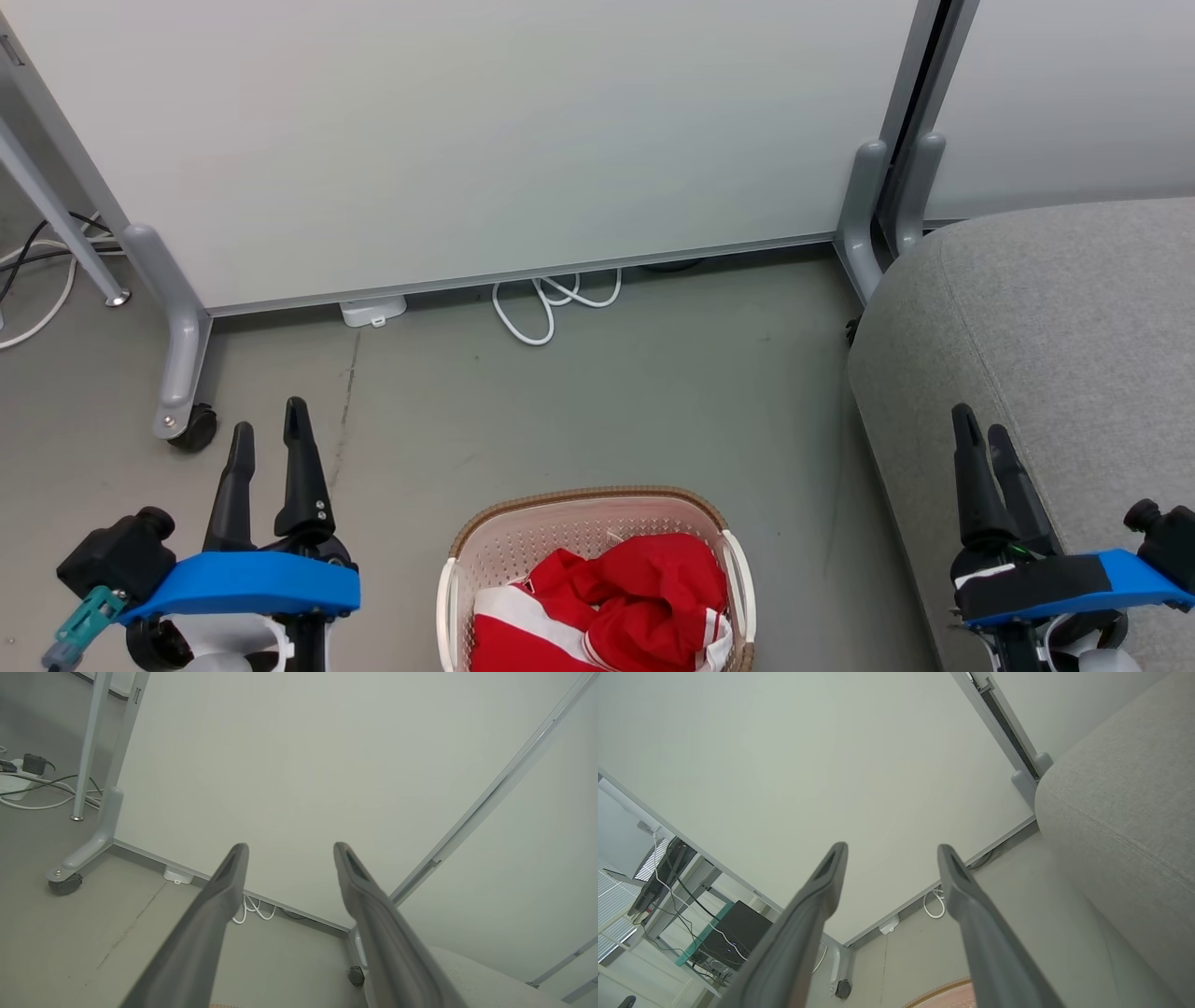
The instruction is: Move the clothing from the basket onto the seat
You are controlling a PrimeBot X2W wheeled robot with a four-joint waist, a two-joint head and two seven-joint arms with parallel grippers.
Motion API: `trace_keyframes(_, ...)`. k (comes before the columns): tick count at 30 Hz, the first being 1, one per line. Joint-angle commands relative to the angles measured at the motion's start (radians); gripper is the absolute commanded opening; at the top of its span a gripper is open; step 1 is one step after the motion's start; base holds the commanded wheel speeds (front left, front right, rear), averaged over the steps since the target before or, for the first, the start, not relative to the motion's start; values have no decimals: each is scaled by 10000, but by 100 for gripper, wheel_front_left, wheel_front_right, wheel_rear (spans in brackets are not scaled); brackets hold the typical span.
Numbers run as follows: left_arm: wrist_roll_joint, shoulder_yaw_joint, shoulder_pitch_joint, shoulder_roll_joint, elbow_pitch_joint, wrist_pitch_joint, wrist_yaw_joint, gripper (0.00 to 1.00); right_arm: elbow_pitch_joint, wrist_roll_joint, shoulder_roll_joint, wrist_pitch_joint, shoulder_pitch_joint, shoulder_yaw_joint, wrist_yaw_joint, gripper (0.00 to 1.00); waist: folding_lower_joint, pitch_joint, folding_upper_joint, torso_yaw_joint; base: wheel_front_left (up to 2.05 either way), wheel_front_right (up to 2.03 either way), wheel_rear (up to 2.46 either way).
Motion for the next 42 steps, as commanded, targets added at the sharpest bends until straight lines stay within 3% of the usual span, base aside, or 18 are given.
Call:
trace_keyframes(1,380,-71,-81,76,-154,-94,54,100,-165,-321,-73,-98,12,42,15,100,0,5,0,6,0,0,0)
trace_keyframes(28,3260,-1201,-116,532,-59,-751,650,100,-310,-3535,-91,-763,79,302,21,100,0,82,0,63,0,0,0)
trace_keyframes(42,4321,-1394,-65,534,91,-1058,675,100,-371,-4714,-98,-1065,169,389,23,100,0,75,0,108,0,0,0)
